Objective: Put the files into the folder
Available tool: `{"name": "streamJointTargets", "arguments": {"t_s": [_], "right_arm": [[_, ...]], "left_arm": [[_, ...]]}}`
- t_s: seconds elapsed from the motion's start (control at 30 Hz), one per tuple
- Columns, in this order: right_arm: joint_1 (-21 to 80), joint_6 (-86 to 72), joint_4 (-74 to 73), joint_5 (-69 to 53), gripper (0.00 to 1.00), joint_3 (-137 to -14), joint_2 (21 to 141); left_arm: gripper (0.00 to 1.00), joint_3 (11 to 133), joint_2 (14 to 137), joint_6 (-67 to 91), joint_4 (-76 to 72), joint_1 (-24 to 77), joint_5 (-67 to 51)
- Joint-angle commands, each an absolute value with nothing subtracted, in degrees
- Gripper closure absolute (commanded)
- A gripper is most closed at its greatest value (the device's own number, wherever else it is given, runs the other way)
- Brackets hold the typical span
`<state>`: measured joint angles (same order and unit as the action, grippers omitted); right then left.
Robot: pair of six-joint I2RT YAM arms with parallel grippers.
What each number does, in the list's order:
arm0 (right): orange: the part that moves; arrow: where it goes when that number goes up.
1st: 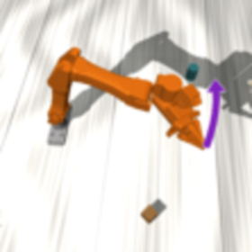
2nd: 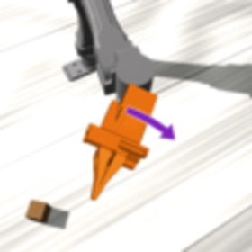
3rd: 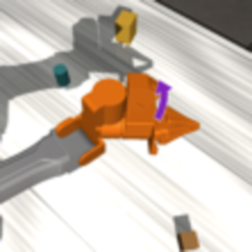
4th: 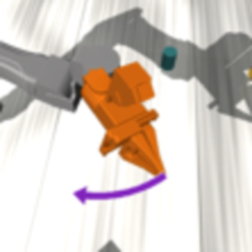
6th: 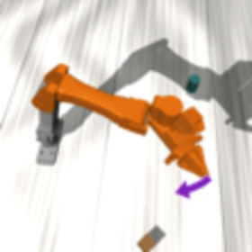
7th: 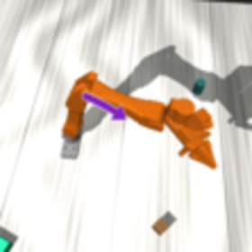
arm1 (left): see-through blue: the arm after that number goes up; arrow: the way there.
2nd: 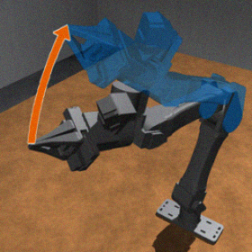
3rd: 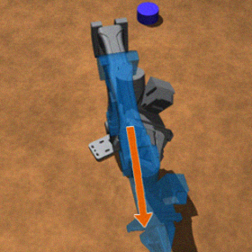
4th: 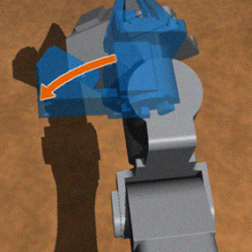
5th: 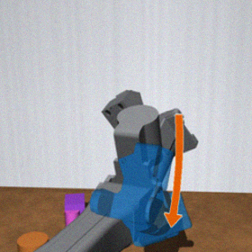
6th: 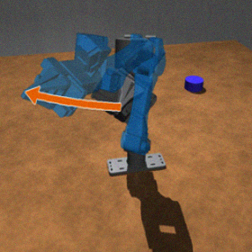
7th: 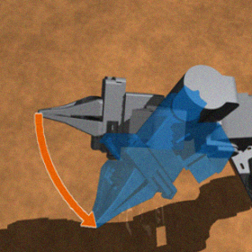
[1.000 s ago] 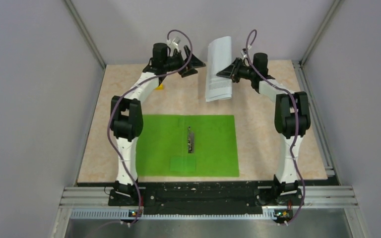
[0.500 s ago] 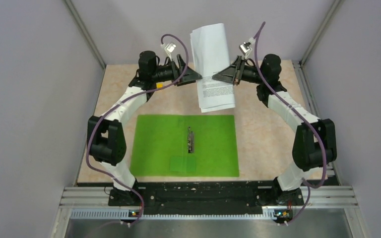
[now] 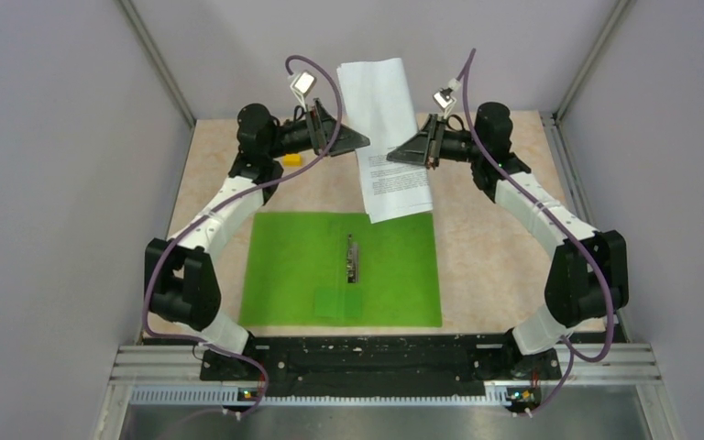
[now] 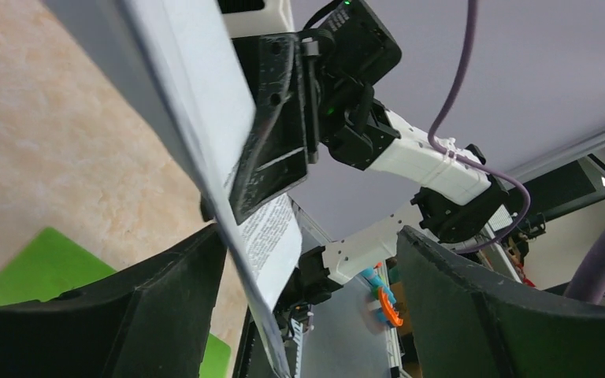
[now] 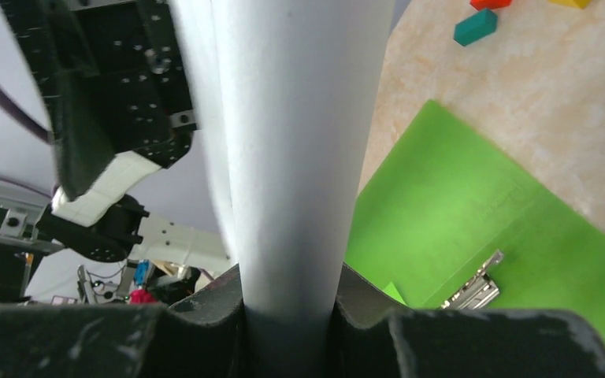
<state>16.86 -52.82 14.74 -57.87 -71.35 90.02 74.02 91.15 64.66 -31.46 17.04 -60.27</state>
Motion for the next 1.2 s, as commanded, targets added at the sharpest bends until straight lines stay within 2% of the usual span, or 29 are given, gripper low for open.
{"name": "streamJointTargets", "arguments": {"t_s": [0.0,0.13,0.27,0.37,0.53,0.77,1.03,1.13,1.17], "right_arm": [[17.3,-46.2,8.0,-55.4,0.78,-74.6,87.2],[17.3,-43.1,4.2,-53.6,0.78,-75.5,87.0],[17.4,-41.6,3.3,-53.5,0.78,-75.0,86.2],[17.4,-41.4,3.5,-54.1,0.78,-74.7,85.9],[17.4,-41.1,3.5,-54.4,0.78,-74.1,85.3],[17.5,-39.8,2.9,-54.6,0.78,-73.2,84.4],[17.5,-38.1,1.8,-54.7,0.78,-73.2,84.3],[17.4,-37.0,1.0,-54.3,0.78,-73.2,84.1],[17.5,-36.5,0.6,-54.1,0.78,-73.2,83.9]], "left_arm": [[0.21,74.2,88.5,63.8,-32.8,17.7,-60.7],[0.36,75.4,89.2,60.1,-27.2,18.3,-59.6],[0.37,79.9,90.0,47.6,-9.5,19.4,-54.7],[0.37,82.0,91.1,43.0,-3.1,20.3,-52.0],[0.44,82.6,92.1,42.3,-2.6,20.9,-50.5],[0.61,83.1,92.7,41.5,-2.0,21.1,-49.4],[0.73,83.8,91.5,39.4,-3.0,22.5,-51.0],[0.87,86.3,92.4,36.4,2.0,23.7,-50.1],[0.95,87.4,92.8,35.2,4.3,24.1,-49.5]]}}
